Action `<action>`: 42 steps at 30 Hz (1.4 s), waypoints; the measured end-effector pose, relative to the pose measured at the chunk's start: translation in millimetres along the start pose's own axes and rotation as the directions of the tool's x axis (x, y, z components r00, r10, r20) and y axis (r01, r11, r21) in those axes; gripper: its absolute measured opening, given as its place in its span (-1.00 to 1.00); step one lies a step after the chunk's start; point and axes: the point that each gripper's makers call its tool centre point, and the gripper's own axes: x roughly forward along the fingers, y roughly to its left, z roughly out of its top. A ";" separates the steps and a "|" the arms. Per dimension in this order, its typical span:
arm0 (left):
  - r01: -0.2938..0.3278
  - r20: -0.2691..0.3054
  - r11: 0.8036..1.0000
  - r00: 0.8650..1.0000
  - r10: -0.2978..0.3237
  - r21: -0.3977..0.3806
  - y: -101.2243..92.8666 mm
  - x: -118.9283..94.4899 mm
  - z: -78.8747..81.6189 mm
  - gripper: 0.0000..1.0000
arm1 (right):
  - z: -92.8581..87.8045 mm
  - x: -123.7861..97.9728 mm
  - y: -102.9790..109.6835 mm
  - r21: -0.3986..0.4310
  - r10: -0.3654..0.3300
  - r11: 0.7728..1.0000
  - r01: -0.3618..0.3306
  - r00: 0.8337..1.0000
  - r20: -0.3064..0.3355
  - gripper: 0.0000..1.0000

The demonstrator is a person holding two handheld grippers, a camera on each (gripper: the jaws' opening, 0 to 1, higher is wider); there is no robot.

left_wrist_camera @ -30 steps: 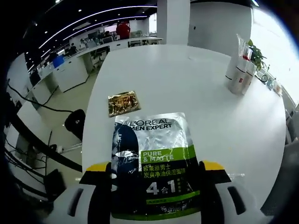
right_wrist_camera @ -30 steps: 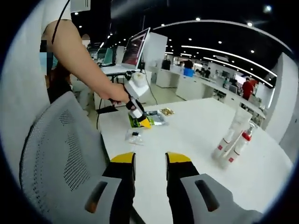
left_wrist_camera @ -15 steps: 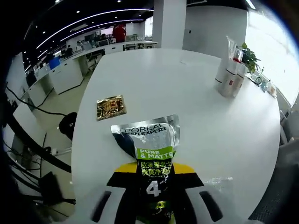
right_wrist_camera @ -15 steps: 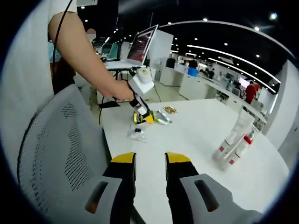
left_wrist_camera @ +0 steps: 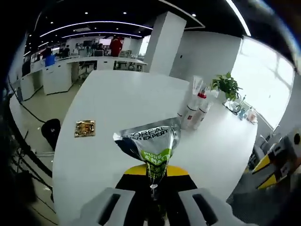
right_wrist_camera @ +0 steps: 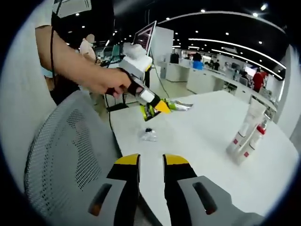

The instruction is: Arrange the skincare products in the storage area until every visible bottle or jar stands upright without overlapping.

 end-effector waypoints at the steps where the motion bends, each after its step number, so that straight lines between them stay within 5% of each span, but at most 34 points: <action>1: 0.007 -0.002 1.000 1.000 -0.007 0.002 -8.0 -4.5 -3.0 -0.80 | 0.5 -0.4 1.4 0.005 0.004 1.000 -0.004 1.000 0.003 -0.67; 6: 0.058 -0.002 0.997 0.998 -0.058 -0.054 -44.5 -27.9 -21.9 -0.80 | 7.6 -2.0 10.2 0.027 0.038 0.999 -0.039 0.999 0.033 -0.66; 9: 0.088 -0.019 0.996 0.996 -0.089 -0.016 -67.0 -38.4 -30.8 -0.80 | 19.5 -7.6 5.3 0.044 0.011 0.999 -0.015 0.995 0.094 -0.60; 13: 0.197 0.073 0.980 0.977 -0.199 0.035 -94.5 -48.2 -16.8 -0.80 | 45.6 -20.0 4.3 0.139 0.007 0.989 -0.041 0.972 0.235 -0.36; 17: 0.193 0.069 0.978 0.978 -0.199 0.084 -94.9 -50.8 -20.8 -0.80 | 63.1 -32.7 -3.7 0.240 -0.006 0.967 -0.083 0.938 0.347 -0.08; 21: 0.225 0.080 0.965 0.968 -0.236 0.132 -101.5 -53.4 -19.0 -0.80 | 58.9 -35.7 -20.4 0.369 -0.064 0.927 -0.073 0.937 0.345 -0.06; 27: 0.287 0.064 0.913 0.946 -0.318 0.288 -125.4 -59.5 -24.6 -0.80 | 60.7 -34.6 -8.3 0.424 0.011 0.889 -0.173 0.934 0.356 -0.14; 30: 0.288 0.043 0.871 0.943 -0.331 0.398 -131.2 -61.1 -30.5 -0.80 | 62.0 -35.3 -3.6 0.496 0.054 0.832 -0.250 0.925 0.377 -0.18; 31: 0.293 0.033 0.850 0.940 -0.341 0.438 -133.8 -60.8 -32.6 -0.80 | 60.8 -34.6 -4.8 0.558 0.060 0.781 -0.280 0.924 0.379 -0.18; 33: 0.313 0.039 0.820 0.925 -0.377 0.479 -144.5 -61.9 -31.4 -0.79 | 62.1 -34.4 -9.5 0.590 0.063 0.745 -0.310 0.914 0.401 -0.24; 35: 0.318 0.031 0.808 0.923 -0.383 0.496 -149.5 -63.0 -33.3 -0.79 | 56.7 -32.8 -14.6 0.664 0.053 0.677 -0.318 0.921 0.387 -0.42; 36: 0.315 0.028 0.807 0.925 -0.379 0.500 -148.7 -62.9 -34.9 -0.79 | 51.0 -31.5 -17.5 0.670 0.051 0.678 -0.302 0.928 0.368 -0.52; 38: 0.307 0.003 0.796 0.932 -0.362 0.522 -147.1 -61.5 -38.3 -0.78 | 46.9 -29.9 -14.8 0.708 0.069 0.636 -0.306 0.937 0.343 -0.59; 41: 0.311 -0.005 0.788 0.931 -0.364 0.531 -147.2 -60.8 -40.2 -0.76 | 37.8 -26.9 -17.2 0.635 0.038 0.743 -0.214 0.959 0.279 -0.77; 42: 0.321 -0.019 0.786 0.930 -0.366 0.528 -148.6 -59.9 -43.4 -0.75 | 40.1 -27.2 -12.8 0.640 0.050 0.732 -0.231 0.957 0.287 -0.79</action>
